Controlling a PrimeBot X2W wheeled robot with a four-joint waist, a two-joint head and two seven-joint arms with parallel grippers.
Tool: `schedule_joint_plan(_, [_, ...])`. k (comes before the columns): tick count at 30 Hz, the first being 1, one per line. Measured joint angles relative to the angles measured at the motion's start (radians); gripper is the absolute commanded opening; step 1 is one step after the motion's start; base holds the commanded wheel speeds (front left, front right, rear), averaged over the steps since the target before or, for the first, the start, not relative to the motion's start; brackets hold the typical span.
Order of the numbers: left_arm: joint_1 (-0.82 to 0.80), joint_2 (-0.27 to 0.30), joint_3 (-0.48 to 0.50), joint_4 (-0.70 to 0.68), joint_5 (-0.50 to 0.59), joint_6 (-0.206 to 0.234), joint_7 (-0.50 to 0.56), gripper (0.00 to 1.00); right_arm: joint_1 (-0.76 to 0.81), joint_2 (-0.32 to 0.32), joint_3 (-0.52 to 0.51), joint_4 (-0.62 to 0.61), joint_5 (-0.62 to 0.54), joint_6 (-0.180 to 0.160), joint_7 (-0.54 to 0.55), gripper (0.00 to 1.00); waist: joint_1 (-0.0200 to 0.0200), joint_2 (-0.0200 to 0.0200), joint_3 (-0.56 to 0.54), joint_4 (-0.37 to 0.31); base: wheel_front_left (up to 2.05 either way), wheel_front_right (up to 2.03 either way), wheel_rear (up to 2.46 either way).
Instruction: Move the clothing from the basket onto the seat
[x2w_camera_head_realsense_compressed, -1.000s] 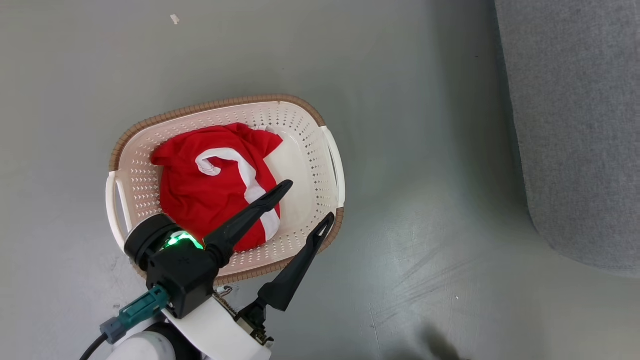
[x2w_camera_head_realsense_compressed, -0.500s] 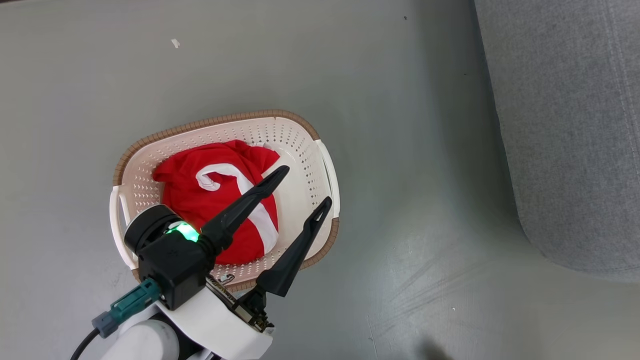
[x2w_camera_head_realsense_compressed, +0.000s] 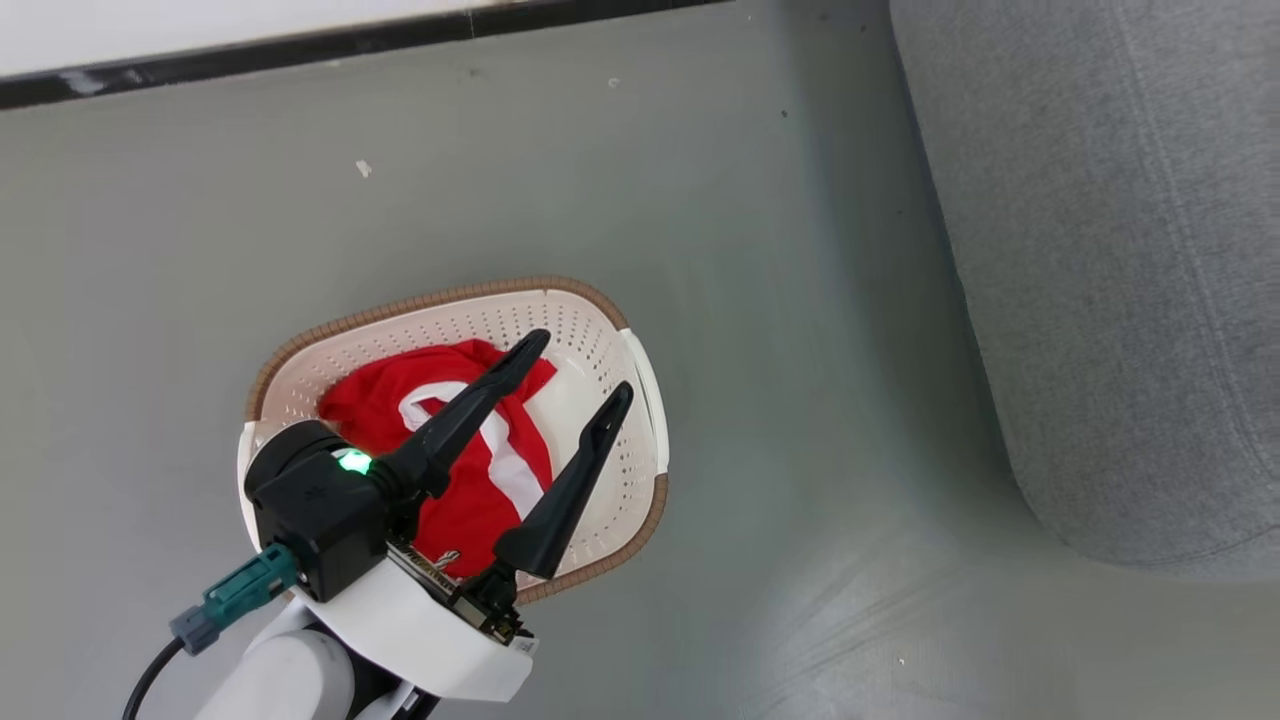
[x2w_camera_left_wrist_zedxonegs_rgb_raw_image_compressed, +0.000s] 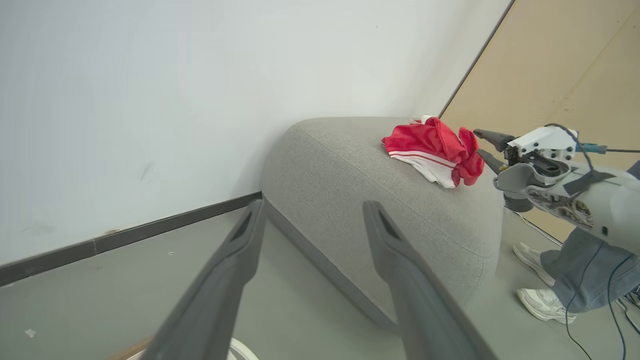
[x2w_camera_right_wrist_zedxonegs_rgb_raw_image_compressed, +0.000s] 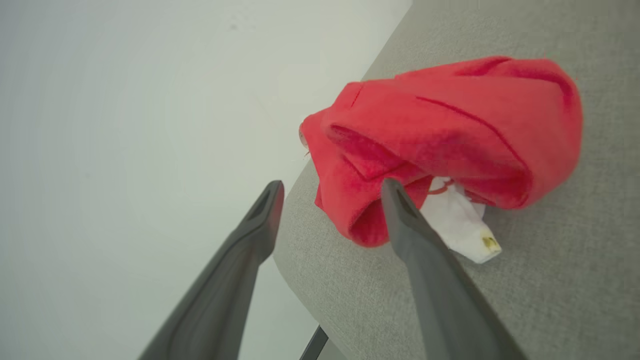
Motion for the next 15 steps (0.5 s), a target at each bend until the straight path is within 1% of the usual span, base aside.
schedule_joint_plan(3, [0.007,0.0,0.002,0.011,-0.019,-0.001,-0.006,1.0,0.07,0.007,0.001,-0.047,0.007,0.0,-0.011,1.0,0.0,0.0,-0.025,-0.007,0.0,0.0,0.0])
schedule_joint_plan(7, [0.031,0.0,0.015,0.031,-0.027,-0.001,-0.021,1.0,0.179,0.03,0.04,-0.098,-0.008,0.0,-0.016,1.0,0.0,0.0,-0.057,-0.015,0.0,0.0,0.0])
schedule_joint_plan(10, [0.046,-0.001,0.028,0.051,-0.035,-0.001,-0.036,1.0,0.237,0.044,0.087,-0.136,-0.03,0.0,-0.025,1.0,0.0,0.0,-0.08,-0.02,0.0,0.0,0.0])
schedule_joint_plan(15, [0.079,-0.002,0.057,0.081,-0.04,0.007,-0.063,1.0,0.295,0.07,0.221,-0.205,-0.114,0.0,-0.039,1.0,0.0,0.0,-0.118,-0.021,0.0,0.0,0.0])
